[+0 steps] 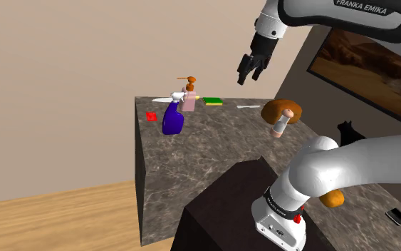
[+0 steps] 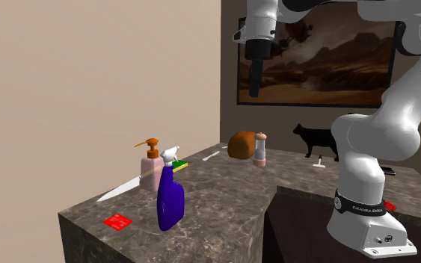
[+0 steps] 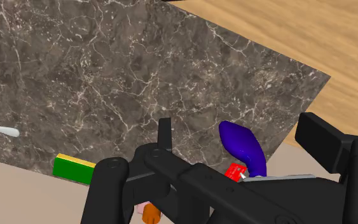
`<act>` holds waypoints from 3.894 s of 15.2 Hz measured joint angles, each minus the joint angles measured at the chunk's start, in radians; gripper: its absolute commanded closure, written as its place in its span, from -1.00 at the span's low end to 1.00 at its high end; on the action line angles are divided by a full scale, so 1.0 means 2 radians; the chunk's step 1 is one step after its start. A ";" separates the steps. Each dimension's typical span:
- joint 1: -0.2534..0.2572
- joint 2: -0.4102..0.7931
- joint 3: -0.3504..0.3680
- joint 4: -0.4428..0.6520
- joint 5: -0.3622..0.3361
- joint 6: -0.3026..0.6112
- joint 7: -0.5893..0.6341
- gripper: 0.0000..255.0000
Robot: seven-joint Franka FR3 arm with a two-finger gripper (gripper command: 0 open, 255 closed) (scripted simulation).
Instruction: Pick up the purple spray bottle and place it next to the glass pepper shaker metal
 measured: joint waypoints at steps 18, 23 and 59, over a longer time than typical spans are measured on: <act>0.165 0.147 -0.236 -0.104 0.089 0.354 -0.423 -1.00; 0.279 0.243 -0.343 -0.071 0.220 0.405 -0.629 -1.00; 0.367 0.465 -0.391 0.039 0.542 0.345 -0.967 1.00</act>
